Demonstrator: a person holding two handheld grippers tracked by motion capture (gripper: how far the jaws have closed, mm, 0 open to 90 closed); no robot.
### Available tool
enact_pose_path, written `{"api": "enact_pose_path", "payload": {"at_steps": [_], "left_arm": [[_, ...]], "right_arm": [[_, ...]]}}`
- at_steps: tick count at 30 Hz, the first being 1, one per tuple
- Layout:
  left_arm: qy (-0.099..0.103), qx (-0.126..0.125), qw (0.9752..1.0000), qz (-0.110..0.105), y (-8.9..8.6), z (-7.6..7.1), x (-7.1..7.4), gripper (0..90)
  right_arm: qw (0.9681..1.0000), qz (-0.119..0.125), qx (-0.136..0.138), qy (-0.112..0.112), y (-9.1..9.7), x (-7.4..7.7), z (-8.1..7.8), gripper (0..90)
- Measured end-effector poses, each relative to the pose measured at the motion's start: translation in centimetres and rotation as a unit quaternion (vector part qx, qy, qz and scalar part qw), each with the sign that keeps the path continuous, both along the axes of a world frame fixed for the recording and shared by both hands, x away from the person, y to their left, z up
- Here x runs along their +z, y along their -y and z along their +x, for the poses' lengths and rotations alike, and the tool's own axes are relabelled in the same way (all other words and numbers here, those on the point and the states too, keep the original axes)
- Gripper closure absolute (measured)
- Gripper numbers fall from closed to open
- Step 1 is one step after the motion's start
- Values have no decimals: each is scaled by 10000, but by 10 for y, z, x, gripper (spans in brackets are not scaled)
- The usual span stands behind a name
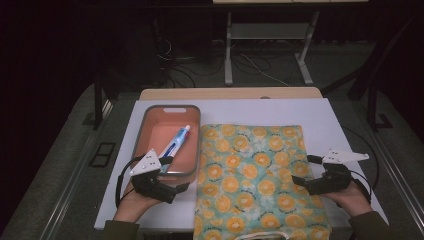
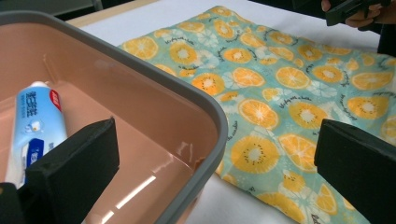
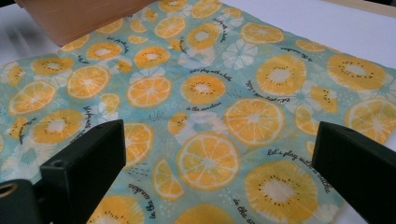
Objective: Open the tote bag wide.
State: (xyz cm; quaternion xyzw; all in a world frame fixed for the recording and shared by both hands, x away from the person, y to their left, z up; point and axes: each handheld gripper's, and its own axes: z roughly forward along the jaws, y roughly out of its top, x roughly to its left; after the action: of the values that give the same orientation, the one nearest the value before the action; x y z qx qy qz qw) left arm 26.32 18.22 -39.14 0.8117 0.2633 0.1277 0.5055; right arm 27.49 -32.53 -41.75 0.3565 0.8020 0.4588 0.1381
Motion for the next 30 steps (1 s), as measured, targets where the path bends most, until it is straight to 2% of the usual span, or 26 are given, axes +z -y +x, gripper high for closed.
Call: {"api": "enact_pose_path", "payload": {"at_steps": [3,11,13,23,28,30], "left_arm": [[-31,44,10000,-16,0,2,0,0],[-18,49,10000,6,0,2,-1,0],[-29,53,10000,-19,0,2,-1,0],[-39,66,10000,15,0,3,-1,0],[-50,77,10000,8,0,3,-1,0],[-58,75,10000,2,1,3,-1,0]], "right_arm": [[10000,36,-12,-31,1,0,2,28],[9998,-91,-152,-79,-1,1,13,28],[9996,-98,-235,-140,0,1,24,28],[9981,-281,-485,-243,4,-4,53,29],[9950,-499,-763,-400,8,-14,82,43],[9946,-524,-784,-430,9,-15,86,71]]}}
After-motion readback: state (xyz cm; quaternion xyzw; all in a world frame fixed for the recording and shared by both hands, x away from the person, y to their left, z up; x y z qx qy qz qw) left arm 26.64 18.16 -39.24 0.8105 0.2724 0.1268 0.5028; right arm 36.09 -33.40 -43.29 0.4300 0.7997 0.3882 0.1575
